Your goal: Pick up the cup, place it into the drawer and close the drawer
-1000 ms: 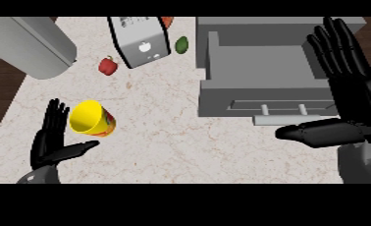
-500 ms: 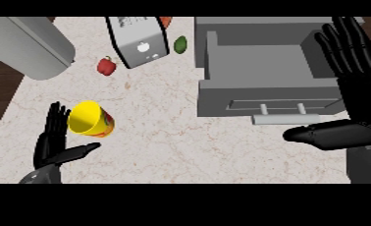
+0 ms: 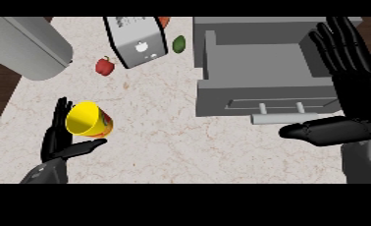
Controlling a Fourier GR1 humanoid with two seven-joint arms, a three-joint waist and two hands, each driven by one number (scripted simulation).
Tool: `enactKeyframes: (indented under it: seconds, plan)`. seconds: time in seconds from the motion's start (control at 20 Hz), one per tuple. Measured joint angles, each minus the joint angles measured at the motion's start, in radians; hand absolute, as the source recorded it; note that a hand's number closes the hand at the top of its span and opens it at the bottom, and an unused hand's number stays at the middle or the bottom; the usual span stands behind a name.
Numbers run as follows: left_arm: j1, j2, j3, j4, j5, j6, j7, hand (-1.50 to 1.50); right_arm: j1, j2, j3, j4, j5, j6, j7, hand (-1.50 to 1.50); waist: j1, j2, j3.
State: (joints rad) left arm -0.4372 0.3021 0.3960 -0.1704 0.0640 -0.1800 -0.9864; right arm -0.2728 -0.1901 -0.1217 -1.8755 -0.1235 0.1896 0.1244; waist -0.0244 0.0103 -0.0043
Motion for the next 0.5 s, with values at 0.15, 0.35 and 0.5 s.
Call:
enactKeyframes:
  seconds: [0.15, 0.35, 0.5]
  plan:
    - [-0.018, -0.004, 0.000, 0.006, -0.001, -0.010, 0.003, -1.50, -0.014, -0.013, -0.015, 0.000, -0.018, 0.006, 0.018, -1.50, -0.003, 0.001, 0.000]
    - [-0.024, -0.018, -0.002, 0.003, 0.003, -0.060, 0.012, 1.50, -0.005, -0.014, -0.021, 0.001, -0.019, 0.008, 0.013, -1.50, -0.003, 0.001, 0.000]
    - [-0.028, -0.032, -0.008, -0.016, 0.001, -0.079, 0.001, 1.50, -0.008, -0.020, -0.023, 0.005, -0.021, 0.012, 0.017, -1.50, -0.004, 0.001, 0.000]
